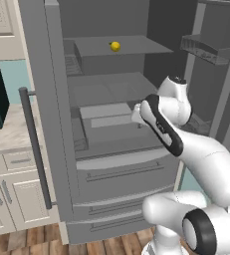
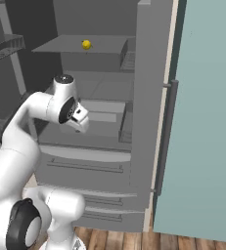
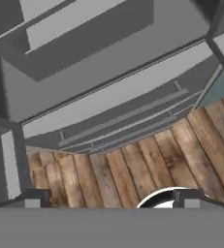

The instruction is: Retrieve a lemon from the fridge and place it on the cutting board with the fish.

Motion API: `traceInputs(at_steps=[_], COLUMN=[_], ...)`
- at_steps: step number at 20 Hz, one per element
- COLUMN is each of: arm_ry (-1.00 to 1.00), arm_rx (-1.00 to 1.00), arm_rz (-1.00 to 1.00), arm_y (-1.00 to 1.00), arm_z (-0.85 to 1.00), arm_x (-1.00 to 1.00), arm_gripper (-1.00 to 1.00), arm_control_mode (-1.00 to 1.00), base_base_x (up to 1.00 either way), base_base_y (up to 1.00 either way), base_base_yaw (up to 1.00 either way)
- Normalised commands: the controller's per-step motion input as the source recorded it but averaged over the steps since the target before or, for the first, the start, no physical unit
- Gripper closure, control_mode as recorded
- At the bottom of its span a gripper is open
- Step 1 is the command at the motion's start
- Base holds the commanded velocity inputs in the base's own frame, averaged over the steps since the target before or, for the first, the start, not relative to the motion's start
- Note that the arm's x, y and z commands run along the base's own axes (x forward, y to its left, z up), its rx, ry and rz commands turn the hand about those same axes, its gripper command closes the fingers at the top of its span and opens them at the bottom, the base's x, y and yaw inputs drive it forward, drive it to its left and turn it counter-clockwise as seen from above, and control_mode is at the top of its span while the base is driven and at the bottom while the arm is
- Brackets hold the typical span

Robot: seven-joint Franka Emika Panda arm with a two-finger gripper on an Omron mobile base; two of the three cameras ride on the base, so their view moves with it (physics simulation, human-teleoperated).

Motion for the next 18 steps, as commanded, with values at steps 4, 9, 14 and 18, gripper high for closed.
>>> traceInputs(at_steps=[4, 9, 14, 18], arm_ry=[0.05, 0.02, -0.03, -0.18], arm_rx=[-0.55, -0.07, 0.01, 0.01], arm_rz=[0.43, 0.07, 0.00, 0.00], arm_y=[-0.01, 0.07, 0.10, 0.00], arm_z=[-0.01, 0.04, -0.11, 0.00], arm_x=[-0.17, -0.11, -0.12, -0.71], arm_gripper=[-1.00, -1.00, -1.00, -1.00], arm_control_mode=[-1.00, -1.00, -1.00, -1.00], base_base_x=[0.00, 0.00, 0.00, 0.00], base_base_y=[0.00, 0.00, 0.00, 0.00], base_base_yaw=[0.00, 0.00, 0.00, 0.00])
